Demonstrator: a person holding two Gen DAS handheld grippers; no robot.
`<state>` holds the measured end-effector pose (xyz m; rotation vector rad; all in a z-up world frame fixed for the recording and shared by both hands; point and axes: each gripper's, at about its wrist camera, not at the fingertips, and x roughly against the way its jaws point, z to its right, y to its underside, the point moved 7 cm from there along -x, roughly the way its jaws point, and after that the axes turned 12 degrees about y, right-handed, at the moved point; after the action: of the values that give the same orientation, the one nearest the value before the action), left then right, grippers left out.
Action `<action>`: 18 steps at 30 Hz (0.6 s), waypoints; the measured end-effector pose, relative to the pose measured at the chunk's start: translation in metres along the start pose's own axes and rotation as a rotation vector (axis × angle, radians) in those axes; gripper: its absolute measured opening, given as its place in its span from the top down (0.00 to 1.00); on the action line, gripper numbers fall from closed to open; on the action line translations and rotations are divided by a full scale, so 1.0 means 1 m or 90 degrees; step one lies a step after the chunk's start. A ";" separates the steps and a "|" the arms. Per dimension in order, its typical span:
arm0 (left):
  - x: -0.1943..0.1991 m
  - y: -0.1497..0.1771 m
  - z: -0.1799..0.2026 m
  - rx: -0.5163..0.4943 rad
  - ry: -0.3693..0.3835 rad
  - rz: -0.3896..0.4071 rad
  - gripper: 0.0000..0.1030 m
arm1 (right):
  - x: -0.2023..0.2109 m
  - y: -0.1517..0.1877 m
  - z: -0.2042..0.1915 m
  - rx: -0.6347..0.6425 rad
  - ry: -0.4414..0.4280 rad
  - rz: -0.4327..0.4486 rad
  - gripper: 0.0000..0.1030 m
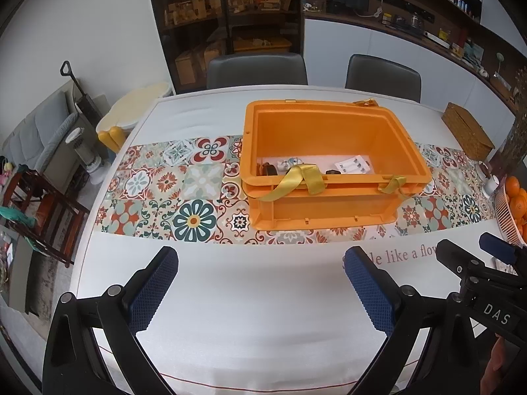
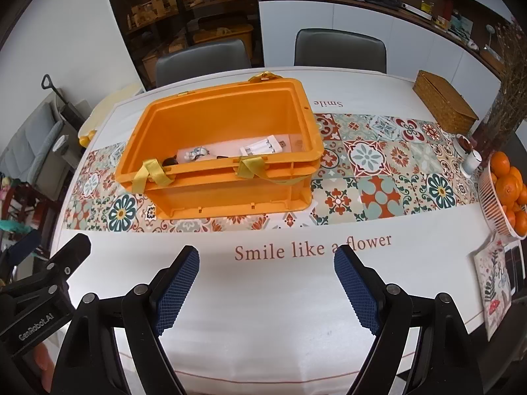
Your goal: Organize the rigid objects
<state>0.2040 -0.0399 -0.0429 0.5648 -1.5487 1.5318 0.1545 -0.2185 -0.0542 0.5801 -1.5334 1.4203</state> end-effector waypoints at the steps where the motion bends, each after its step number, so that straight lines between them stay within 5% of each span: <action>1: 0.000 0.000 0.000 0.000 0.000 0.001 0.00 | 0.000 0.000 0.000 0.001 0.001 0.000 0.18; 18: 0.002 0.000 0.006 -0.002 -0.002 0.003 0.00 | 0.000 0.001 0.004 -0.001 -0.003 -0.003 0.18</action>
<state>0.2014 -0.0454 -0.0401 0.5621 -1.5561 1.5319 0.1524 -0.2222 -0.0546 0.5865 -1.5354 1.4153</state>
